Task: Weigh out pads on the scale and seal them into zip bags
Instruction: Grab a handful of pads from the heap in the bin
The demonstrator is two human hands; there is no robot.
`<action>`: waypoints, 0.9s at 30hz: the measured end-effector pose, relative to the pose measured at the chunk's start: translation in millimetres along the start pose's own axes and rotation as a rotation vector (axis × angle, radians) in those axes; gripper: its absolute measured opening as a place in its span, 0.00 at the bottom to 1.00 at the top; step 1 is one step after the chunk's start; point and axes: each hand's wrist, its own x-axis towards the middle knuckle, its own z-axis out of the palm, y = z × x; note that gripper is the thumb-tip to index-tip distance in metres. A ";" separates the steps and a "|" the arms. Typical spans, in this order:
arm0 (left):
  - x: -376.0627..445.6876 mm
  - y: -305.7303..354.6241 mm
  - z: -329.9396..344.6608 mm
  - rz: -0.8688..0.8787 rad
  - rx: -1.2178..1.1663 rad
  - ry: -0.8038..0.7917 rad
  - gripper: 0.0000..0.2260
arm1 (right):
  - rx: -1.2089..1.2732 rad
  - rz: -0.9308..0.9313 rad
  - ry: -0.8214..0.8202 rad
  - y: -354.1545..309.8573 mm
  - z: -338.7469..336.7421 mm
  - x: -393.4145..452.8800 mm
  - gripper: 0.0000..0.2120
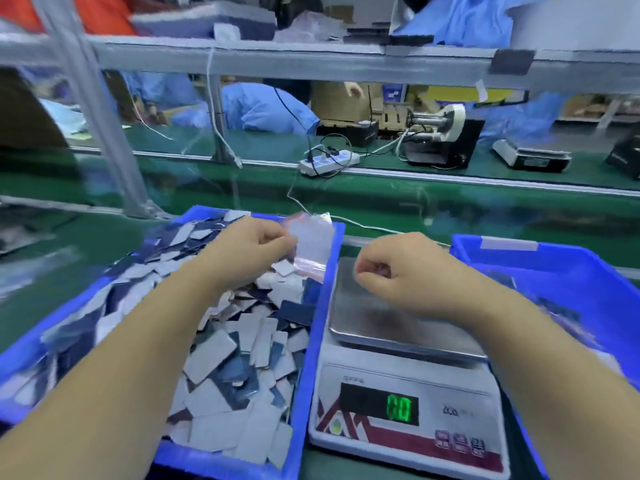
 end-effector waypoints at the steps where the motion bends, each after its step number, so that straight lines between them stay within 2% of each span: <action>1: -3.4 -7.0 -1.8 -0.020 -0.014 0.019 0.15 | -0.031 -0.036 -0.034 -11.7 6.2 9.2 0.07; 5: -10.2 -25.9 -0.9 -0.118 -0.116 0.053 0.20 | -0.055 -0.073 -0.192 -42.4 29.4 41.8 0.08; 8: -8.1 -29.0 -4.8 -0.117 -0.176 0.076 0.22 | -0.115 -0.060 -0.319 -56.6 44.2 62.5 0.10; 11: -6.2 -28.9 -8.4 -0.098 -0.206 0.094 0.20 | -0.116 -0.039 -0.406 -70.7 58.9 76.9 0.18; 13: -5.9 -28.9 -9.7 -0.076 -0.220 0.086 0.21 | -0.068 0.006 -0.426 -79.2 69.6 81.0 0.25; 15: -5.9 -28.3 -10.8 -0.064 -0.240 0.076 0.22 | -0.034 0.068 -0.414 -86.0 79.8 81.9 0.28; 18: -7.0 -26.1 -10.6 -0.040 -0.263 0.072 0.22 | 0.036 0.165 -0.381 -92.5 87.9 82.2 0.26; 22: -7.9 -23.6 -10.7 -0.026 -0.269 0.077 0.22 | 0.179 0.238 -0.399 -97.0 89.2 81.2 0.18; 27: -9.1 -23.0 -11.8 -0.027 -0.277 0.087 0.21 | 0.483 0.293 -0.348 -96.7 88.5 77.0 0.15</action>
